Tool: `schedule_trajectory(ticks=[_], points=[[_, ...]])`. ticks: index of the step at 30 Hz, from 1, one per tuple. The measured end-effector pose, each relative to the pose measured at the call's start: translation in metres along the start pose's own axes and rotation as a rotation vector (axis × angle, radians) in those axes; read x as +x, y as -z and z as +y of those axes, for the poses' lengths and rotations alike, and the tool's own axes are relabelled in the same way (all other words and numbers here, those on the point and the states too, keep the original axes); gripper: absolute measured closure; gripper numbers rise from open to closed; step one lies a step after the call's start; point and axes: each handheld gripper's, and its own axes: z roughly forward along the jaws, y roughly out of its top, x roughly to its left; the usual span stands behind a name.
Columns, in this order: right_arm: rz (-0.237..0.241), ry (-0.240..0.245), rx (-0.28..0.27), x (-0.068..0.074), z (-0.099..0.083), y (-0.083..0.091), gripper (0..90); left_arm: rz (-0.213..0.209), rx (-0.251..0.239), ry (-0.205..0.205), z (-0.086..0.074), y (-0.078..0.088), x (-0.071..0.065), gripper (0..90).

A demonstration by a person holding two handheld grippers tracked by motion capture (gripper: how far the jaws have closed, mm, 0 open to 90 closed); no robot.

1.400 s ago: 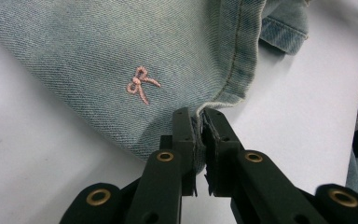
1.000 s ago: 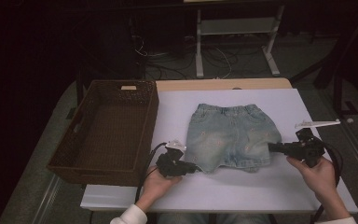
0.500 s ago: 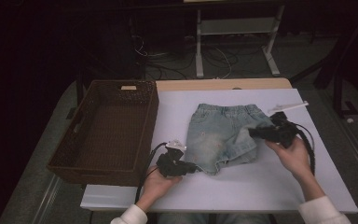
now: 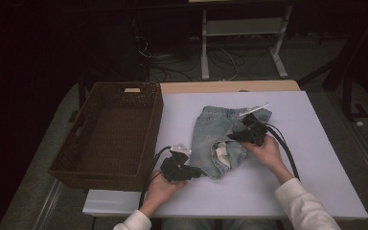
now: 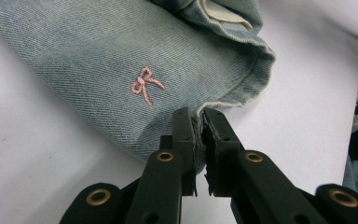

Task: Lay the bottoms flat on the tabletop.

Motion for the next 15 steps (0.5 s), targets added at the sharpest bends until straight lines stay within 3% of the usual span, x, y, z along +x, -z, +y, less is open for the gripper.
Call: schedule_trajectory(ticks=[6, 15], points=[[0.037, -0.009, -0.041, -0.001, 0.002, 0.026, 73.2, -0.003, 0.003, 0.002, 0.000, 0.000, 0.001, 83.1], [0.021, 0.023, -0.072, -0.005, -0.005, 0.067, 68.6, -0.003, 0.004, 0.004, 0.000, 0.000, 0.001, 83.2]])
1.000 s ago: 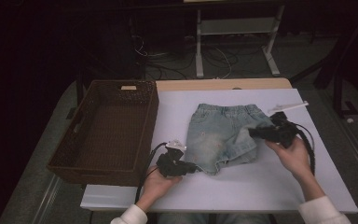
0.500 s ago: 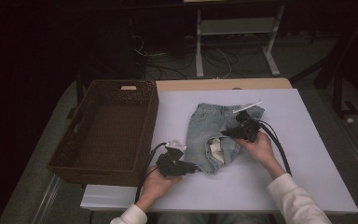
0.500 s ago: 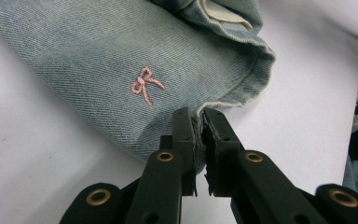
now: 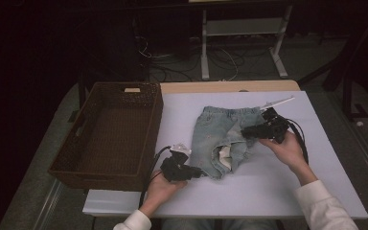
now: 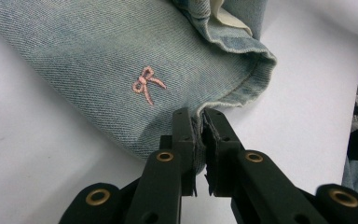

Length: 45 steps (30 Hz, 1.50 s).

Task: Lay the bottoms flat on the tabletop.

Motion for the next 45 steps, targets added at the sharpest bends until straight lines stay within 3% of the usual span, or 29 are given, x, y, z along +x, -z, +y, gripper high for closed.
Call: schedule_trajectory(ticks=[4, 9, 14, 19, 23, 28, 33, 36, 41, 45], points=[[-0.017, 0.006, 0.006, 0.000, -0.011, 0.012, 67.7, 0.001, -0.001, 0.000, 0.000, 0.000, 0.000, 83.2], [-0.026, -0.025, 0.006, -0.005, -0.026, 0.014, 65.9, 0.002, -0.001, 0.000, 0.000, 0.000, -0.001, 83.2], [-0.035, -0.021, 0.012, -0.002, -0.031, 0.002, 59.8, 0.003, -0.003, 0.000, 0.000, 0.000, -0.001, 83.1], [-0.119, 0.019, 0.013, 0.008, -0.029, -0.018, 49.9, 0.002, -0.003, 0.000, 0.000, 0.000, -0.001, 83.1], [-0.165, 0.046, 0.019, 0.014, -0.030, -0.030, 47.7, 0.001, -0.002, -0.001, 0.000, 0.000, 0.000, 83.1], [-0.193, 0.064, 0.014, 0.014, -0.035, -0.038, 53.8, 0.002, -0.001, -0.002, 0.000, -0.001, -0.001, 83.1], [-0.177, 0.054, 0.017, 0.011, -0.037, -0.039, 77.7, 0.001, 0.000, -0.003, 0.000, -0.001, -0.001, 83.1], [-0.155, 0.028, 0.016, 0.007, -0.038, -0.035, 82.9, 0.001, 0.000, -0.004, 0.000, 0.000, -0.001, 83.1], [-0.118, -0.021, -0.012, 0.006, -0.040, -0.012, 84.4, -0.004, -0.003, -0.004, 0.001, 0.002, 0.000, 83.1], [-0.091, -0.077, -0.054, 0.003, -0.051, 0.018, 84.3, -0.006, -0.008, -0.001, 0.001, 0.003, 0.000, 83.1]])
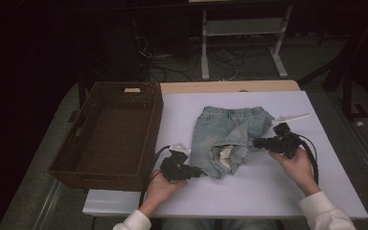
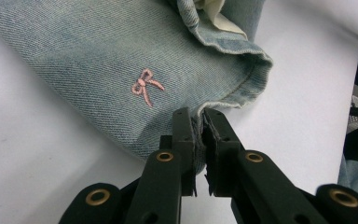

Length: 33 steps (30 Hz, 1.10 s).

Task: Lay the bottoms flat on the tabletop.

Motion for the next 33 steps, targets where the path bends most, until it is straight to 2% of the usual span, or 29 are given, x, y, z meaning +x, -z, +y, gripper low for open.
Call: schedule_trajectory(ticks=[5, 9, 14, 21, 23, 26, 29, 31, 33], points=[[0.022, -0.058, -0.029, -0.006, -0.020, 0.031, 84.3, 0.002, -0.016, 0.002, -0.001, 0.005, -0.001, 83.2], [0.019, -0.098, -0.034, -0.010, -0.038, 0.050, 84.2, 0.006, -0.032, 0.010, -0.002, 0.011, 0.000, 83.1], [-0.017, -0.126, 0.008, -0.015, -0.061, 0.064, 84.2, 0.016, -0.047, 0.020, -0.003, 0.016, 0.001, 83.2], [-0.017, -0.188, 0.005, -0.018, -0.086, 0.086, 84.0, 0.031, -0.073, 0.025, -0.005, 0.024, 0.000, 83.2], [-0.022, -0.198, 0.018, -0.020, -0.093, 0.089, 83.7, 0.033, -0.067, 0.024, -0.006, 0.024, 0.000, 83.1], [-0.052, -0.214, 0.071, -0.024, -0.103, 0.088, 82.9, 0.045, -0.050, 0.022, -0.006, 0.022, -0.001, 83.1], [-0.046, -0.248, 0.108, -0.029, -0.108, 0.083, 81.8, 0.048, -0.038, 0.024, -0.007, 0.020, -0.001, 83.1], [-0.061, -0.246, 0.132, -0.029, -0.109, 0.080, 80.8, 0.049, -0.032, 0.021, -0.007, 0.019, -0.001, 83.1], [-0.063, -0.234, 0.125, -0.028, -0.108, 0.082, 75.9, 0.050, -0.028, 0.021, -0.008, 0.019, -0.001, 83.1]])
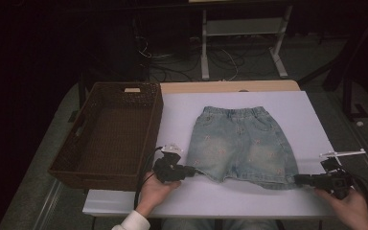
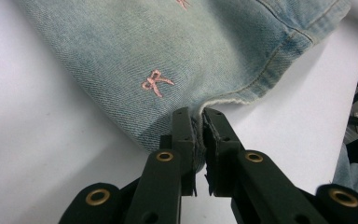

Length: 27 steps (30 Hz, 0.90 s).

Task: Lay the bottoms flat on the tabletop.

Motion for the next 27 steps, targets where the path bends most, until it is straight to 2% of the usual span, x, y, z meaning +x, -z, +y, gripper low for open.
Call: schedule_trajectory(ticks=[6, 14, 17, 21, 22, 25, 27], points=[[0.001, 0.058, -0.069, 0.012, 0.002, 0.006, 64.0, 0.004, -0.001, 0.001, 0.000, 0.000, 0.000, 83.1], [0.008, 0.089, -0.078, 0.017, 0.005, -0.001, 57.2, 0.008, 0.001, -0.001, 0.000, 0.000, -0.001, 83.1], [-0.006, 0.090, -0.066, 0.019, 0.008, -0.005, 54.8, 0.010, 0.004, -0.002, 0.000, 0.000, -0.001, 83.1], [-0.044, 0.087, -0.001, 0.021, 0.007, -0.014, 51.1, 0.012, 0.001, 0.001, 0.000, 0.000, -0.002, 83.1], [-0.073, 0.087, 0.026, 0.022, 0.006, -0.016, 52.4, 0.012, 0.001, 0.001, 0.000, 0.000, -0.002, 83.1], [-0.124, 0.113, 0.037, 0.025, 0.004, -0.016, 65.1, 0.015, 0.003, -0.001, 0.000, 0.000, -0.003, 83.1], [-0.096, 0.114, 0.042, 0.025, 0.004, -0.017, 76.2, 0.023, 0.003, -0.006, 0.000, 0.001, -0.003, 83.2]])
